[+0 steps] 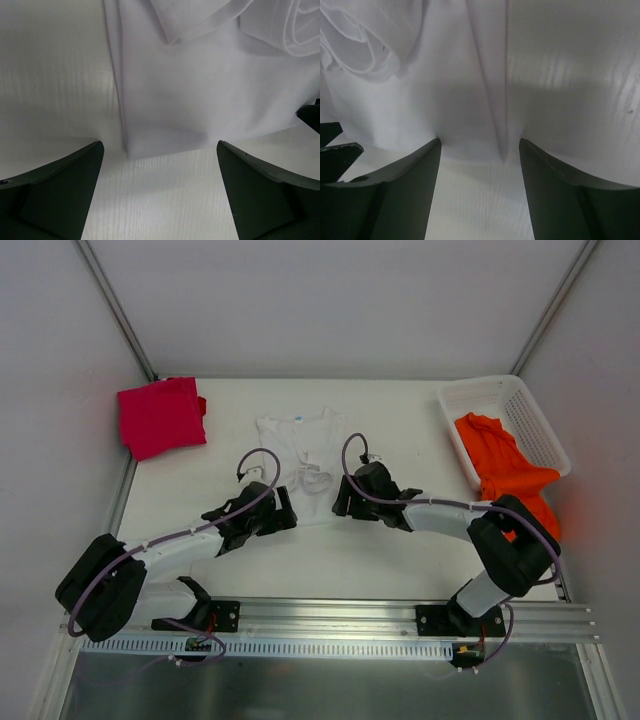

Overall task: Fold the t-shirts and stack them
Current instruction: Fold the tshirt

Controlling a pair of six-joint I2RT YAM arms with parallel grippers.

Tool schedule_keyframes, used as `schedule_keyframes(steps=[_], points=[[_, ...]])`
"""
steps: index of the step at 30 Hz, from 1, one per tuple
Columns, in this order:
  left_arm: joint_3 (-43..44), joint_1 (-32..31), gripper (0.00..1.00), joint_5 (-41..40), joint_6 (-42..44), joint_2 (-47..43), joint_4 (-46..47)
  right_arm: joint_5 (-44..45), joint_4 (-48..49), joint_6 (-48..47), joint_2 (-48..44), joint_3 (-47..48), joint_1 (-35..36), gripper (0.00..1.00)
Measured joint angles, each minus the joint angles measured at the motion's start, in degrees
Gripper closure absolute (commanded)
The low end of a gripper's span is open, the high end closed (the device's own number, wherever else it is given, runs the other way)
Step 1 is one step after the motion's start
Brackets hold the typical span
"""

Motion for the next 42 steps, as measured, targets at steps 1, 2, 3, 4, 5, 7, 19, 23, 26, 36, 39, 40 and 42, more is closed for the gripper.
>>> schedule_keyframes(steps=[1, 2, 3, 4, 5, 7, 19, 23, 26, 36, 39, 40, 42], points=[[0.59, 0.0, 0.01, 0.0, 0.02, 0.96, 0.28, -1.9, 1.95, 0.2, 0.76, -0.02, -0.79, 0.33], [1.01, 0.0, 0.01, -0.07, 0.04, 1.77, 0.61, -2.93, 3.39, 0.46, 1.49, -0.09, -1.25, 0.33], [1.46, 0.0, 0.01, -0.13, 0.04, 2.4, 0.94, -4.57, 5.42, 0.72, 2.25, -0.11, -1.99, 0.34], [1.77, 0.0, 0.01, -0.15, 0.04, 2.93, 1.05, -5.51, 6.56, 0.96, 2.67, -0.13, -2.34, 0.33], [2.08, 0.0, 0.01, -0.17, 0.04, 3.41, 1.29, -6.4, 7.74, 1.14, 3.17, -0.15, -2.73, 0.34], [2.47, 0.0, 0.01, -0.2, 0.07, 4.11, 1.62, -7.74, 9.75, 1.22, 3.61, -0.57, -3.21, 0.34], [2.84, 0.0, 0.57, 0.09, -0.07, 6.45, 3.63, -9.35, 16.06, 3.1, 1.36, -7.89, -4.46, 0.87], [1.99, 0.0, 0.76, 0.44, -0.28, 6.64, 3.56, -9.35, 17.49, 4.33, 0.7, -10.1, -4.48, 1.0], [1.9, 0.0, 0.86, 0.72, -0.28, 6.64, 3.45, -9.42, 18.36, 4.83, 0.44, -10.84, -4.46, 1.0], [1.09, -0.31, 1.0, 4.48, -0.22, 3.28, 1.18, -9.38, 12.31, 6.12, -6.73, -14.73, -4.0, 0.99], [0.94, -1.2, 1.0, 6.23, -0.26, -0.02, -0.5, -8.44, 4.68, 6.78, -11.89, -14.93, -2.93, 1.0], [0.94, -1.73, 1.0, 7.02, -0.28, -1.51, -1.44, -7.45, 1.66, 7.15, -14.05, -14.91, -2.14, 1.0], [0.94, -2.62, 1.0, 8.55, -0.44, -4.37, -3.04, -5.73, -3.93, 7.78, -18.53, -14.78, -0.72, 1.0]])
